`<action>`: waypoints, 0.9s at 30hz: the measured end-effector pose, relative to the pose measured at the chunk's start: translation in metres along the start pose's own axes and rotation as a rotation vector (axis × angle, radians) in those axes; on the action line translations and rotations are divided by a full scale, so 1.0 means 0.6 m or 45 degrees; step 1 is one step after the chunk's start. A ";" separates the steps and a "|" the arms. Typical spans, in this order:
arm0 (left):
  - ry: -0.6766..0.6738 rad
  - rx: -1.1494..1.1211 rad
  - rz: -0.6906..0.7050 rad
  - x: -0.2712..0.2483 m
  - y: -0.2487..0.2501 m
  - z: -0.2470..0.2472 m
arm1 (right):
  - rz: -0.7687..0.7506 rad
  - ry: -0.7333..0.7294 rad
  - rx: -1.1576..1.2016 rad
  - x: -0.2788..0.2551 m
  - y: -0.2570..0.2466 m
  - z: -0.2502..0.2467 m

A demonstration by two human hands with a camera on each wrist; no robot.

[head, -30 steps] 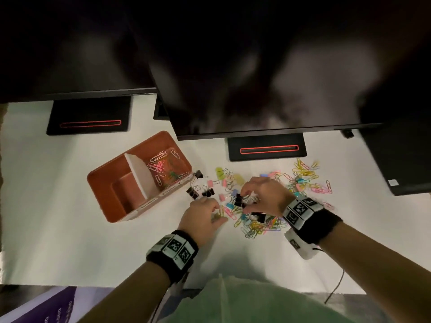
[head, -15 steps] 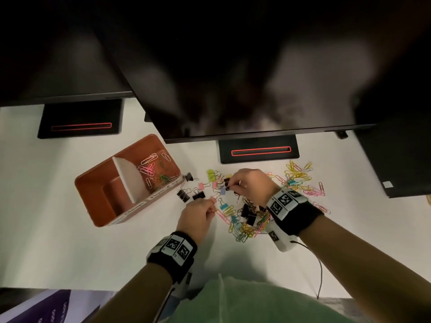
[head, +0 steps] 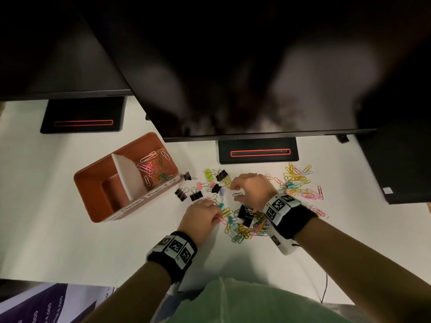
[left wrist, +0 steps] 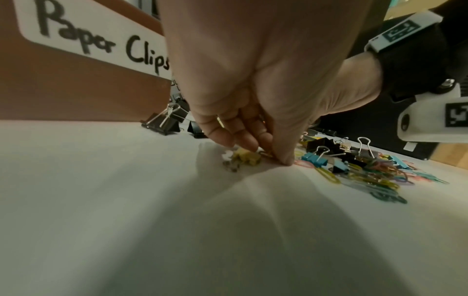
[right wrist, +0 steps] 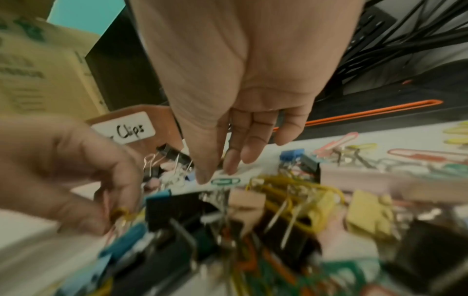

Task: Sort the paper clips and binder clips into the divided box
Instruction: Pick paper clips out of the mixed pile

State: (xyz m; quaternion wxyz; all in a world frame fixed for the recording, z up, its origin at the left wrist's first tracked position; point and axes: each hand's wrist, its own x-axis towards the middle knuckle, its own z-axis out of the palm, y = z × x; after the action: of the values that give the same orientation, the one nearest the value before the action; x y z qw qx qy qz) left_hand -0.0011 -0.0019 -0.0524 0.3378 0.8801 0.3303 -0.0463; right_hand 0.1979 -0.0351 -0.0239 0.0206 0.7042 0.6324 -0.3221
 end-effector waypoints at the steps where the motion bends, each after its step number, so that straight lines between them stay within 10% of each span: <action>1: 0.019 0.013 -0.006 0.002 0.001 0.002 | 0.013 -0.027 -0.038 0.001 -0.002 0.007; 16: 0.107 -0.134 -0.105 -0.021 -0.023 -0.019 | -0.358 -0.120 -0.034 -0.018 -0.044 0.020; 27: 0.330 -0.298 -0.206 -0.071 -0.041 -0.052 | -0.076 -0.244 0.034 0.005 -0.064 0.058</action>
State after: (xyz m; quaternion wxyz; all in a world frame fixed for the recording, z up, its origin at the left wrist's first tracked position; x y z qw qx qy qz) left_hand -0.0539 0.0081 -0.0293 0.3875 0.8041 0.4439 0.0790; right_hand 0.1485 -0.0400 -0.0383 0.0619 0.6513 0.6439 -0.3967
